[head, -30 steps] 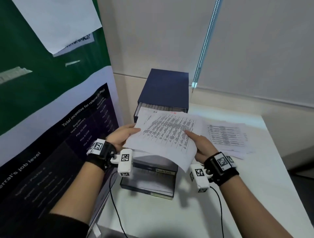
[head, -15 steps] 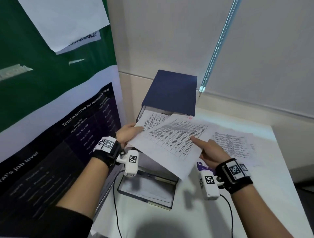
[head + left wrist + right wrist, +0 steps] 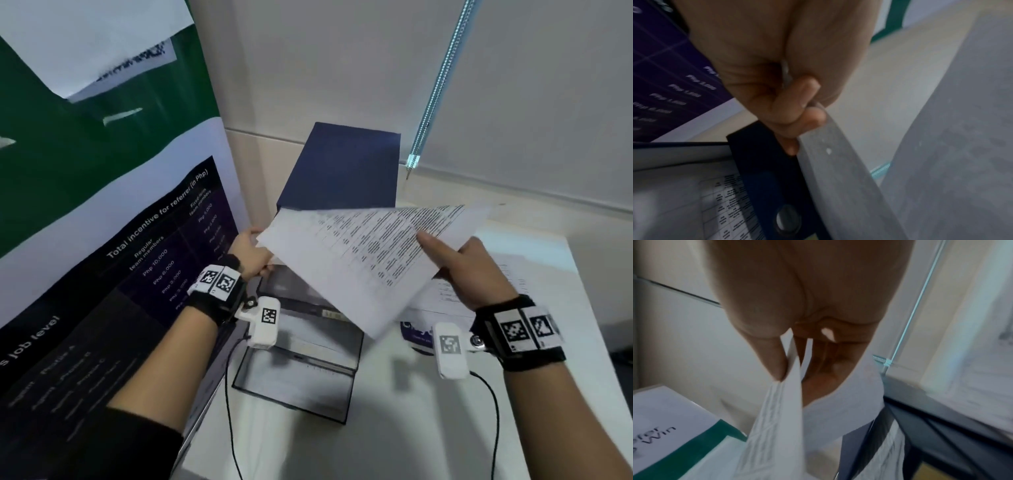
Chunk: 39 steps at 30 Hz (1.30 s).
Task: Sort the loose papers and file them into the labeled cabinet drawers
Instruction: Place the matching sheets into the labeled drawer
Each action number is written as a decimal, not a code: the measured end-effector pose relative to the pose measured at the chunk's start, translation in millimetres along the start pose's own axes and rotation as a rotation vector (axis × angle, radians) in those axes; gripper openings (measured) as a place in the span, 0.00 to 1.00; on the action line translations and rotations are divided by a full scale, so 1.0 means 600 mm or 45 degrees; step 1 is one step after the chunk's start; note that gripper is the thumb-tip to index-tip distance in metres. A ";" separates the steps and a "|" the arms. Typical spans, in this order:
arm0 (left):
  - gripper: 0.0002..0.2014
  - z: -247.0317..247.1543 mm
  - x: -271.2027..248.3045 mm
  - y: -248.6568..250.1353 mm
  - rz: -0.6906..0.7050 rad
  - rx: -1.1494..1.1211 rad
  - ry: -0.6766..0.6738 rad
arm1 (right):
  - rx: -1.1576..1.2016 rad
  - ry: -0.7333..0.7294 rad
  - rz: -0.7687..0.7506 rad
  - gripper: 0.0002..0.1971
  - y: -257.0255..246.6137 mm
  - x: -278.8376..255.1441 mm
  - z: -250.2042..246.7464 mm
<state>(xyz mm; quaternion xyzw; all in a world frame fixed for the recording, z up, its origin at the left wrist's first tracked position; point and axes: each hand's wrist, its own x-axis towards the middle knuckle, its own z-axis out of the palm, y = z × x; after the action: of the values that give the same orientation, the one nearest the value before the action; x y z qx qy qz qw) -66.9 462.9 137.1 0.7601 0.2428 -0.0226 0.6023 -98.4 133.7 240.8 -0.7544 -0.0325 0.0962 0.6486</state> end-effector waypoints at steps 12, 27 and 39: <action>0.13 0.099 0.082 0.058 0.482 1.221 0.126 | -0.185 0.369 0.103 0.07 0.064 0.041 -0.137; 0.11 0.084 -0.009 0.017 0.896 0.884 0.392 | -0.297 -0.271 0.290 0.10 0.156 -0.057 -0.043; 0.44 -0.034 -0.184 -0.170 -0.108 -0.100 -0.573 | 0.240 -0.144 0.580 0.15 0.191 -0.112 0.137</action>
<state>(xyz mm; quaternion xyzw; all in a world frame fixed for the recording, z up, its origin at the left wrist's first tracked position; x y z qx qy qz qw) -210.0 459.7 86.8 0.7009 0.1347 -0.2075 0.6689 -188.2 183.9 123.5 -0.6718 0.1110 0.2846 0.6748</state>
